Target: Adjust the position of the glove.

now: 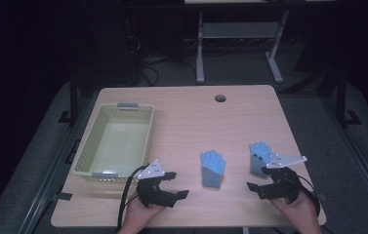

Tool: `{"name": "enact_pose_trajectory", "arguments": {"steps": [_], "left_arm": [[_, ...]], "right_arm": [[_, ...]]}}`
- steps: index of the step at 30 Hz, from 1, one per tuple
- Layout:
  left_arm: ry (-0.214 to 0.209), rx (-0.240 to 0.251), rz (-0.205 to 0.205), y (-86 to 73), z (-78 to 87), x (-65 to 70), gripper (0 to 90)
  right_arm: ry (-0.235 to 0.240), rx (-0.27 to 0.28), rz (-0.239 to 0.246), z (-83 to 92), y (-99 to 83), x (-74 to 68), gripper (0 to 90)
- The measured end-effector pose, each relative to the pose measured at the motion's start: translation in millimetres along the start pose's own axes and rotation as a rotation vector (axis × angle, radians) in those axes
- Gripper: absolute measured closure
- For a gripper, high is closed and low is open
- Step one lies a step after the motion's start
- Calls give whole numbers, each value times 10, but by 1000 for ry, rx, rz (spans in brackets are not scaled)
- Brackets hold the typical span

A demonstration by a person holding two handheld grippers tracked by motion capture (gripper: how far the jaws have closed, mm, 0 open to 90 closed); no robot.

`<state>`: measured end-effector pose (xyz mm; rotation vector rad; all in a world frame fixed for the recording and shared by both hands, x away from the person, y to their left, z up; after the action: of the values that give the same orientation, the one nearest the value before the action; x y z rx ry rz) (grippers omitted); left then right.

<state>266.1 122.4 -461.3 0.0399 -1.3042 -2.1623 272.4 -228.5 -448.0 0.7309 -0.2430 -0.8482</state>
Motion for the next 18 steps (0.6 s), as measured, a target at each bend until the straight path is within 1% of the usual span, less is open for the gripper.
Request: {"name": "enact_pose_trajectory", "arguments": {"steps": [1,4,7,8,9,10,11,12,13,14,15,16,17,18], "left_arm": [[-6,0,1,4,1,4,182],[-13,9,4,9,-1,19,182],[-28,17,3,10,4,24,182],[-30,20,4,13,9,27,182],[-24,23,4,19,12,31,181],[-24,23,4,19,12,31,181],[-20,18,1,18,13,30,182],[-20,18,1,18,13,30,182],[-16,15,0,14,12,31,182],[-15,16,3,12,11,34,182],[-16,16,2,11,13,33,182],[-19,17,5,12,15,33,182],[-20,17,0,14,15,28,182],[-19,18,-7,18,15,22,182]], "right_arm": [[1,-21,-3,-13,36,36,207],[4,-27,-11,-3,76,62,211],[0,-53,-4,16,125,118,215],[0,-49,-7,28,141,137,224],[5,-51,-17,53,168,173,229],[5,-51,-17,53,168,173,229],[1,-58,-20,75,200,203,232],[1,-58,-20,75,200,203,232],[-3,-63,-19,90,234,241,235],[-3,-63,-19,90,234,241,235],[-11,-69,-17,93,272,285,238],[-11,-69,-17,93,272,285,238],[-17,-78,-15,88,303,330,242],[-16,-81,-20,82,314,345,244]]}}
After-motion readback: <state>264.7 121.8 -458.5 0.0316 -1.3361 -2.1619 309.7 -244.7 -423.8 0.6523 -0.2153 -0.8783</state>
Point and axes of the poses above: each handheld gripper's, and its own axes: z roughly backward along the jaws, y roughly out of its top, x roughly to its right, the point moved 3 cm from there along -z, roughly forward along the jaws, and after that the axes turned 1 degree about z, right-handed, at the moved point
